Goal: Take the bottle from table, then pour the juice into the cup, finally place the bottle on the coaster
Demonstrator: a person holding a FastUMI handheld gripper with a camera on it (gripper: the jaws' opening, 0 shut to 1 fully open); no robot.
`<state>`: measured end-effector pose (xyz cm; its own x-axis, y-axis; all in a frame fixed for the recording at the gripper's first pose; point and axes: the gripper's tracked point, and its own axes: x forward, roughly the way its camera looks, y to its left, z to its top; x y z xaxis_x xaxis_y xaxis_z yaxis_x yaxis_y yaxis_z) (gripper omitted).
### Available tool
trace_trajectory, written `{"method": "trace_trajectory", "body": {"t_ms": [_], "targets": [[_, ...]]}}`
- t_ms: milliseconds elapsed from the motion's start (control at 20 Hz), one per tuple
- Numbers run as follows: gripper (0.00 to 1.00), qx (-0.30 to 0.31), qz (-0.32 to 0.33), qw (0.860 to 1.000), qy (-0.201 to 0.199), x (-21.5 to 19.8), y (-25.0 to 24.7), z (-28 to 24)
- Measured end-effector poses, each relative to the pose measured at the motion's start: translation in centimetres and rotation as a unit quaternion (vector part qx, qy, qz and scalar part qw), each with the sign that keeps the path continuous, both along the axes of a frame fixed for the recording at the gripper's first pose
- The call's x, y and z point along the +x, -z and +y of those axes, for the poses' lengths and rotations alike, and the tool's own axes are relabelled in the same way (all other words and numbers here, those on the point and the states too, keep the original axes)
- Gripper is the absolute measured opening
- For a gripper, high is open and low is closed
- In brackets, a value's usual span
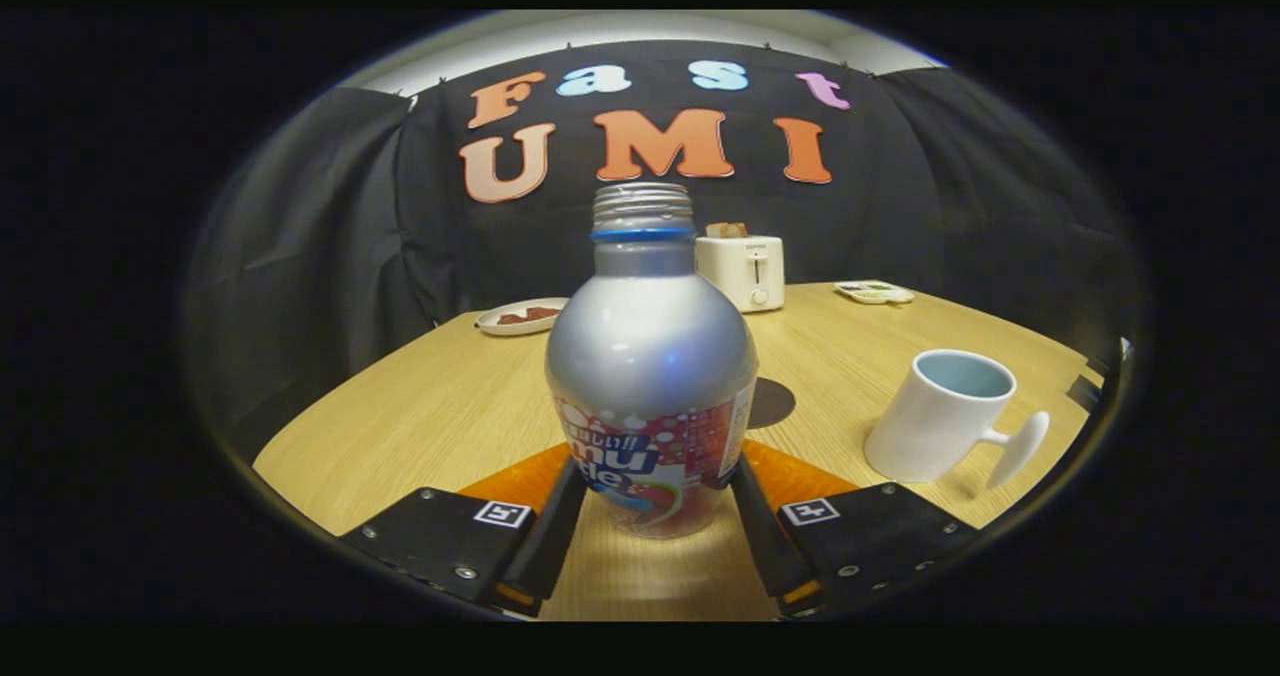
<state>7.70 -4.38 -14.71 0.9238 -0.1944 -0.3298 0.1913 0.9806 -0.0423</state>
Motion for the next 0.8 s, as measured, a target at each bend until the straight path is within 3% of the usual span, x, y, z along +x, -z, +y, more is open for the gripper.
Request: {"method": "trace_trajectory", "body": {"t_ms": [450, 800], "targets": [[0.76, 0.113, -0.043, 0.992, 0.033, 0.4, -2.8, 0.5], [0.76, 0.21, -0.057, 0.975, 0.056, 1.1, -3.9, 0.8]]}}
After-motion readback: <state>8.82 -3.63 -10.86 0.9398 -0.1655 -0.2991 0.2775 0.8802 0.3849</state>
